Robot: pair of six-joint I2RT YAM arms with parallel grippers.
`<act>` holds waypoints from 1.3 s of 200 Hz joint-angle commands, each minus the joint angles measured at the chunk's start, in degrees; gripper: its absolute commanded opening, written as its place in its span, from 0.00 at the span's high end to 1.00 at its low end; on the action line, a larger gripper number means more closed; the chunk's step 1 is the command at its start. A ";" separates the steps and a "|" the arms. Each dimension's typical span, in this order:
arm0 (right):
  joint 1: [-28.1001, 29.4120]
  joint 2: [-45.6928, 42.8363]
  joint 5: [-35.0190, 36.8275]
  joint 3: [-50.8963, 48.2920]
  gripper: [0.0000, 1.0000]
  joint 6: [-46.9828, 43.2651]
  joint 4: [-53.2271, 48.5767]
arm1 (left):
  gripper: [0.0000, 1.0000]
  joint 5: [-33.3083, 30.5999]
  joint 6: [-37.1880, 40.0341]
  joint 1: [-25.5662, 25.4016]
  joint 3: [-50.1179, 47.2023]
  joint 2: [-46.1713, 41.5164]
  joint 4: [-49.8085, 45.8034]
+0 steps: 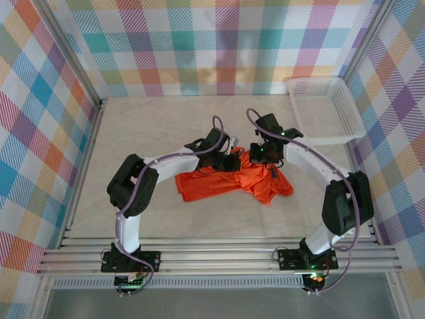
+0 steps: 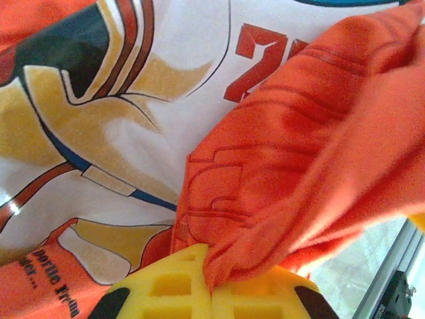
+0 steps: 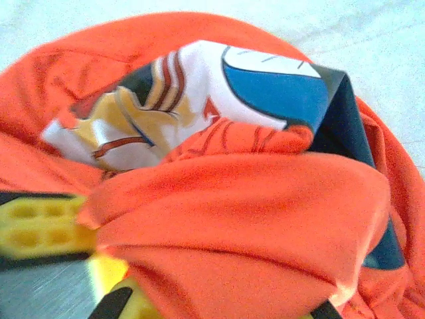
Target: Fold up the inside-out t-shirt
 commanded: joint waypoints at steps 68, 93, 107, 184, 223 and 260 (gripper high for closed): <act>-8.20 -19.54 -34.26 13.68 1.00 4.63 -7.65 | 1.00 -0.64 2.07 1.36 4.32 2.79 -3.86; -10.91 -19.56 -33.02 8.19 1.00 4.64 -5.11 | 1.00 -0.68 2.05 1.41 3.32 1.76 -3.51; -10.92 -17.48 -29.34 3.19 1.00 4.11 -2.78 | 1.00 -0.85 2.03 1.43 2.35 0.44 -3.34; -10.78 -8.26 -18.18 -8.33 0.55 4.87 4.44 | 1.00 0.77 0.49 1.40 0.62 0.60 -1.49; -9.70 -13.01 -19.09 -17.38 0.83 7.19 7.66 | 0.93 -0.64 2.61 1.40 1.98 0.09 -4.91; -7.53 -12.96 -19.88 -22.64 0.59 8.51 10.61 | 0.51 -5.70 8.02 1.40 1.87 -5.49 -13.92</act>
